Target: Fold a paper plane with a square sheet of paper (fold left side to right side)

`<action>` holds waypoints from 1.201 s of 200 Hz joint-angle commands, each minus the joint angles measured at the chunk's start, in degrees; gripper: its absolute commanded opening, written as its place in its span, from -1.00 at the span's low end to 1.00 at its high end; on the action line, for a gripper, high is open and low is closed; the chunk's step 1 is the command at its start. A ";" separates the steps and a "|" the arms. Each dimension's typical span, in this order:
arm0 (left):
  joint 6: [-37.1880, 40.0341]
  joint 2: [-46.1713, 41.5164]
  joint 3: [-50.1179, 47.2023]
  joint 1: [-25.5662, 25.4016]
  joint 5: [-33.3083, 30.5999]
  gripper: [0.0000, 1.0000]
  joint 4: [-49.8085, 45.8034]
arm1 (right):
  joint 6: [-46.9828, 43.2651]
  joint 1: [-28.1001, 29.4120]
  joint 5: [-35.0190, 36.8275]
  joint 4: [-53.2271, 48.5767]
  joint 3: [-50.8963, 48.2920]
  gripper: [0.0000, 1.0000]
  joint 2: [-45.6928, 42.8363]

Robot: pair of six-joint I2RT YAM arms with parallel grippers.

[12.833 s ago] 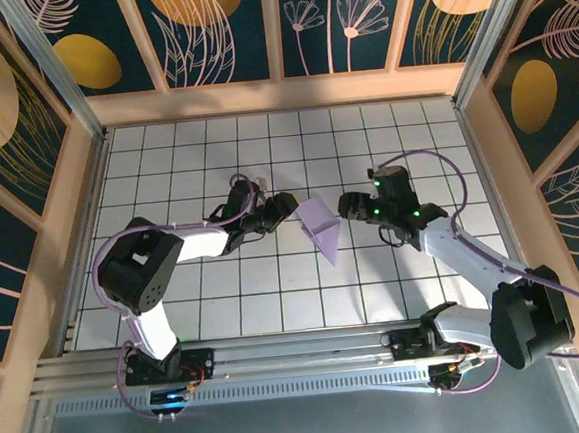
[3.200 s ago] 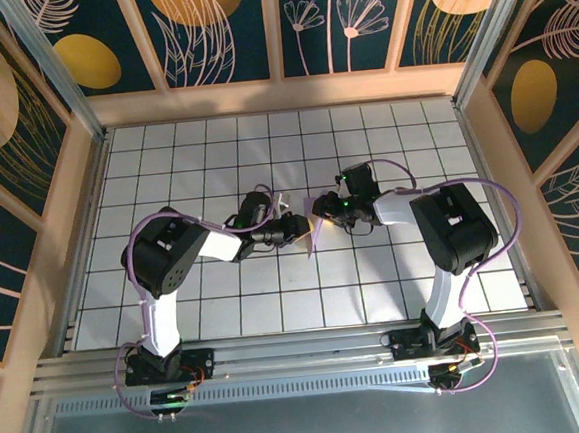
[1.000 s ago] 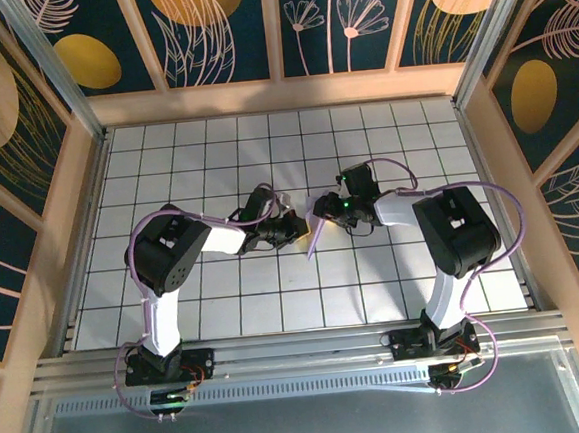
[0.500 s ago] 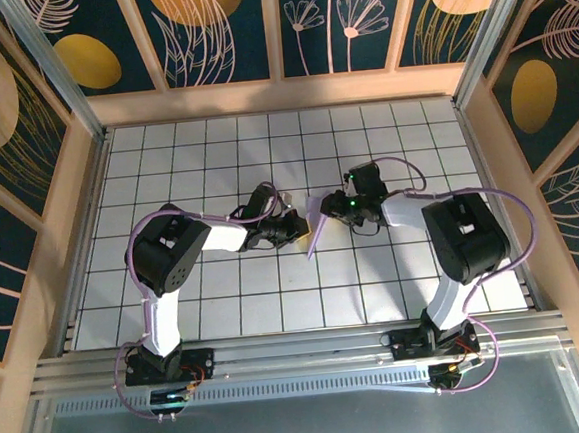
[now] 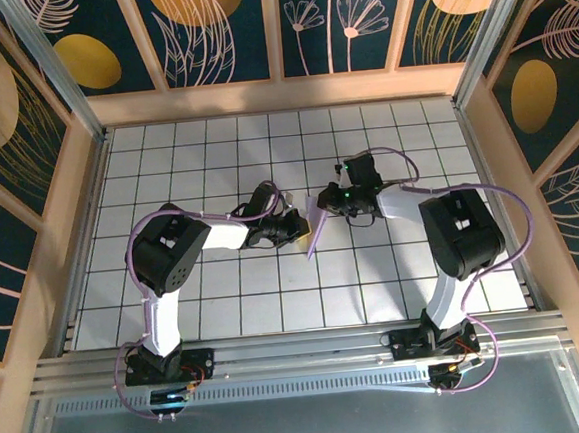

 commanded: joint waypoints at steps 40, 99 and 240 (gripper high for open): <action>1.83 4.39 0.78 -0.98 -4.34 -1.00 -3.64 | -1.33 0.80 1.34 -3.75 1.01 -0.82 3.41; 2.41 4.80 1.52 -1.13 -4.03 -1.00 -4.18 | -2.48 0.90 3.65 -6.42 1.07 -0.83 3.98; 4.77 -4.18 -2.65 -1.31 -8.52 -0.72 0.16 | -1.50 -1.05 2.42 -4.19 -7.84 -1.00 4.17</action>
